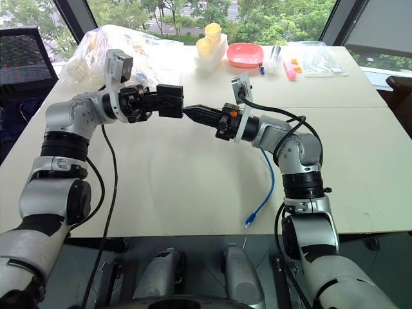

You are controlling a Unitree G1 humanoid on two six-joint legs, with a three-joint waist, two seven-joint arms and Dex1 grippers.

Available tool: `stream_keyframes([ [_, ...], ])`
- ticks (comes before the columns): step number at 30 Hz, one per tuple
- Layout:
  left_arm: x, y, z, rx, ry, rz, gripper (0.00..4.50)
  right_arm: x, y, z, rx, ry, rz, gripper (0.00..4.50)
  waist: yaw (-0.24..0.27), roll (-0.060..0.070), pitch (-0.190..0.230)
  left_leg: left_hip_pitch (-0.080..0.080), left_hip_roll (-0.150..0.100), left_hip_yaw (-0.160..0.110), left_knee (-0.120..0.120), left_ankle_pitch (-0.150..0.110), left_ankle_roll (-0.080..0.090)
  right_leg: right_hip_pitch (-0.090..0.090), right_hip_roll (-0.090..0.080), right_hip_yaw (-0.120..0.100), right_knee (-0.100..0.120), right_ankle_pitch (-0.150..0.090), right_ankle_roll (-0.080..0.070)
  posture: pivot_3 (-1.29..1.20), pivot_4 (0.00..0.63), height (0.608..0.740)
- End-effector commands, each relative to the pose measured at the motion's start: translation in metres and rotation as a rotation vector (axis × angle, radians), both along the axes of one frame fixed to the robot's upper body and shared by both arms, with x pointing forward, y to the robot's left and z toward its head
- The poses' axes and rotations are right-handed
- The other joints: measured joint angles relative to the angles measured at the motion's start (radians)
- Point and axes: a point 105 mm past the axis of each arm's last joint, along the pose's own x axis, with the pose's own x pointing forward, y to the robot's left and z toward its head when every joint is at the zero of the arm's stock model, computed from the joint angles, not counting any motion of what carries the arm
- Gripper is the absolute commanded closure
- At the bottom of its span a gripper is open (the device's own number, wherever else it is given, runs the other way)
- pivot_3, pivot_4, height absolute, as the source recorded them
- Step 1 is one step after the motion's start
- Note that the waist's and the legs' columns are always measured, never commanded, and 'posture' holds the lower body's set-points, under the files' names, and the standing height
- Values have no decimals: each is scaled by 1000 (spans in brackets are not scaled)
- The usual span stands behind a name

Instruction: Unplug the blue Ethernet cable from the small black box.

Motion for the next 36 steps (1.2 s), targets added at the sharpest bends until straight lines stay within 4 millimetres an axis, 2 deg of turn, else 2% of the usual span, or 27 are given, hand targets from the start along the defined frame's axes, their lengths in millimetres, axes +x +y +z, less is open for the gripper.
stream_keyframes([
  [1, -6, -2, 13, -35, -58, -39, 3959, 5, -4, 7, -37, -56, -51, 4478, 0, 0, 0, 0, 0, 0, 0, 0, 0, 0, 0, 0, 0, 0, 0, 0, 150, 735],
  [5, -6, 1, 15, -29, -66, -31, 3959, 6, -10, 6, -69, -75, -67, 4478, 0, 0, 0, 0, 0, 0, 0, 0, 0, 0, 0, 0, 0, 0, 0, 0, 150, 735],
  [12, -3, 26, 29, -8, -117, 45, 3959, 13, -49, 1, -118, -69, -165, 4478, 0, 0, 0, 0, 0, 0, 0, 0, 0, 0, 0, 0, 0, 0, 0, 0, 150, 735],
  [18, -1, 44, 40, -8, -135, 102, 3959, 8, -70, -6, -147, -52, -211, 4478, 1, 0, 0, 0, 0, 0, -1, 0, 0, 0, 0, 0, -1, 0, 0, 0, 150, 735],
  [20, -1, 40, 31, 24, -141, 115, 3959, 20, -73, -18, -227, -72, -325, 4478, 0, 0, 0, 0, 0, 0, -1, 0, 0, 0, 0, 0, -1, 0, 0, 0, 150, 735],
  [22, 9, 28, 20, 52, -180, 196, 3959, 46, -81, -41, -346, -69, -532, 4478, 0, 0, 0, 0, 0, 0, -1, 0, 0, 0, 0, 0, -1, 0, 0, 0, 150, 735],
  [24, 18, 16, 11, 50, -211, 279, 3959, 58, -85, -66, -449, -59, -643, 4478, 2, 0, 0, 1, 0, 0, -1, 0, 0, 0, 0, 0, 0, 0, 0, 0, 150, 735],
  [25, 21, 10, 5, 52, -224, 317, 3959, 58, -85, -78, -499, -64, -652, 3612, 4, 0, 0, 1, 0, 1, 0, 0, 0, 0, -1, 1, 0, 0, 0, 0, 150, 735],
  [26, 25, 6, -1, 51, -232, 364, 3959, 56, -83, -88, -532, -78, -650, 3301, 5, 0, 0, 0, 0, 1, 0, 0, 0, 0, -1, 1, 0, 0, 0, 0, 150, 735],
  [27, 27, 3, -8, 57, -244, 394, 3959, 55, -81, -93, -531, -78, -655, 2772, 5, 0, 0, 0, 0, 0, 0, 0, 0, 0, -1, 1, 0, 0, 0, 0, 150, 735],
  [28, 29, -1, -16, 51, -245, 442, 3959, 53, -80, -93, -509, -90, -677, 2356, 5, 0, 0, -1, 0, 1, 0, 0, 0, 0, -1, 1, -1, 0, 0, 0, 150, 735],
  [29, 30, -3, -24, 53, -249, 482, 3959, 51, -79, -91, -482, -106, -690, 1736, 6, 0, 0, -2, 0, 1, 0, 0, 0, -2, -1, 2, 0, 0, 0, 0, 150, 735],
  [32, 32, -4, -45, 64, -263, 609, 3959, 45, -81, -73, -383, -169, -738, 184, 3, 0, 0, -2, 0, 0, 0, 0, 0, -2, -2, 3, 0, 0, 0, 0, 150, 735],
  [33, 33, -2, -53, 85, -272, 660, 3959, 43, -84, -67, -348, -184, -752, 30, 2, 0, 0, -2, 0, 0, 0, 0, 0, -2, -2, 3, 0, 0, 1, 0, 150, 735],
  [36, 36, 4, -78, 124, -298, 806, 3959, 36, -93, -55, -266, -200, -801, 30, 3, 0, 0, 1, 0, 0, 0, 0, 0, -1, -2, 3, 0, 1, 1, 0, 150, 735],
])
